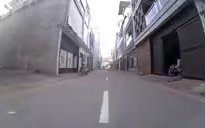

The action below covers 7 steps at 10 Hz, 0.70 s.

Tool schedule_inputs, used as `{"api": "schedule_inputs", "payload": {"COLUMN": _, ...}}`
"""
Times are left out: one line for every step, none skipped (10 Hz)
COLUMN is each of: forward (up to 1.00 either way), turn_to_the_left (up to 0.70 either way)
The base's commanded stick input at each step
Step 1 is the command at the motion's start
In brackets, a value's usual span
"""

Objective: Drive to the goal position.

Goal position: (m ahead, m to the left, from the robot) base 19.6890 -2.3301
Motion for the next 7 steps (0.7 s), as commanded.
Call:
{"api": "schedule_inputs", "payload": {"forward": 0.85, "turn_to_the_left": -0.34}}
{"api": "schedule_inputs", "payload": {"forward": 0.85, "turn_to_the_left": -0.34}}
{"api": "schedule_inputs", "payload": {"forward": 0.85, "turn_to_the_left": -0.34}}
{"api": "schedule_inputs", "payload": {"forward": 0.85, "turn_to_the_left": -0.34}}
{"api": "schedule_inputs", "payload": {"forward": 0.85, "turn_to_the_left": -0.34}}
{"api": "schedule_inputs", "payload": {"forward": 0.85, "turn_to_the_left": -0.34}}
{"api": "schedule_inputs", "payload": {"forward": 0.85, "turn_to_the_left": -0.22}}
